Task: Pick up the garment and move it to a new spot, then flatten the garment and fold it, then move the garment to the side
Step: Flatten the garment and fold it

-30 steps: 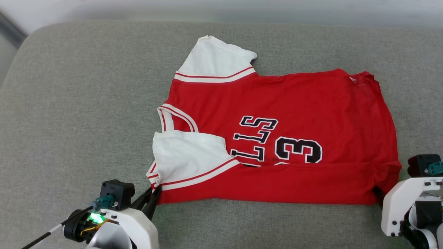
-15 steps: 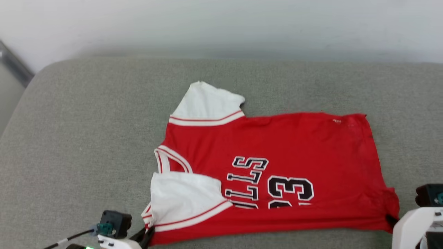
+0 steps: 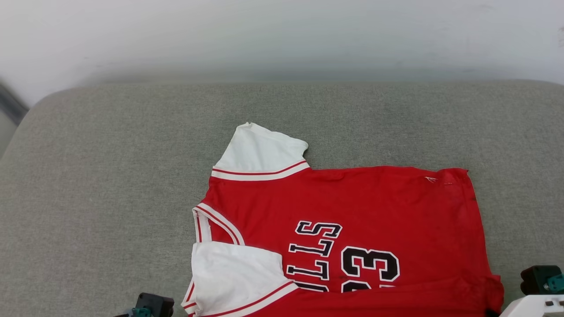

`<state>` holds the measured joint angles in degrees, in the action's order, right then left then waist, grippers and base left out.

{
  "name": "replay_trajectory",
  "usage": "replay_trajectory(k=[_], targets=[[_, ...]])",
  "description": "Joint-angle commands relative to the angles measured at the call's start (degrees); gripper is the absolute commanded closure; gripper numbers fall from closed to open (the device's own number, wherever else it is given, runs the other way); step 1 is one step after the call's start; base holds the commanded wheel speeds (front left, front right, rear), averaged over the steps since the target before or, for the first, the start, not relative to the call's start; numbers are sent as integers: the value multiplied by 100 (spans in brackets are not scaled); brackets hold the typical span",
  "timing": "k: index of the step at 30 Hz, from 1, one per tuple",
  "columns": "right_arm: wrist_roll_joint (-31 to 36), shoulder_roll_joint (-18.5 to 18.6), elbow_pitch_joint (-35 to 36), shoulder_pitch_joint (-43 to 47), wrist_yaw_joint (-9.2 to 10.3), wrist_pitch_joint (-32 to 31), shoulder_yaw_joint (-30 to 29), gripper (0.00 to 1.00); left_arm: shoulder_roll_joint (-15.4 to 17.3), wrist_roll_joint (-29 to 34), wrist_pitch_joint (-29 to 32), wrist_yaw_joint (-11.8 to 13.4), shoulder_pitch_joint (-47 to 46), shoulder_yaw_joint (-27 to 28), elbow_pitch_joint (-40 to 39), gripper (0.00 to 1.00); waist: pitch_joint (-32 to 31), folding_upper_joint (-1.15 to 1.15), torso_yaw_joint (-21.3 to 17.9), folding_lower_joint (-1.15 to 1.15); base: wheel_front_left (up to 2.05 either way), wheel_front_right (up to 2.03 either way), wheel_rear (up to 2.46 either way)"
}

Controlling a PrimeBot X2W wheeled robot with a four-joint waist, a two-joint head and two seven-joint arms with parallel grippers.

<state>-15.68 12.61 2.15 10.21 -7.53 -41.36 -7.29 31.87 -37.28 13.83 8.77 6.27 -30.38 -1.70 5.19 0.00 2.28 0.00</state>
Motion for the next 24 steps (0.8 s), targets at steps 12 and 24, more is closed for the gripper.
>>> replay_trajectory(k=[12,24], targets=[[-167,134,-477,-380,5,575,249,0,-114,97,-702,-131,-260,111,387,0,-166,0,-13,0,0,0,0],[-236,42,271,-774,4,1998,64,0,-471,538,-2805,125,-544,910,248,0,-377,0,-61,0,0,0,0]])
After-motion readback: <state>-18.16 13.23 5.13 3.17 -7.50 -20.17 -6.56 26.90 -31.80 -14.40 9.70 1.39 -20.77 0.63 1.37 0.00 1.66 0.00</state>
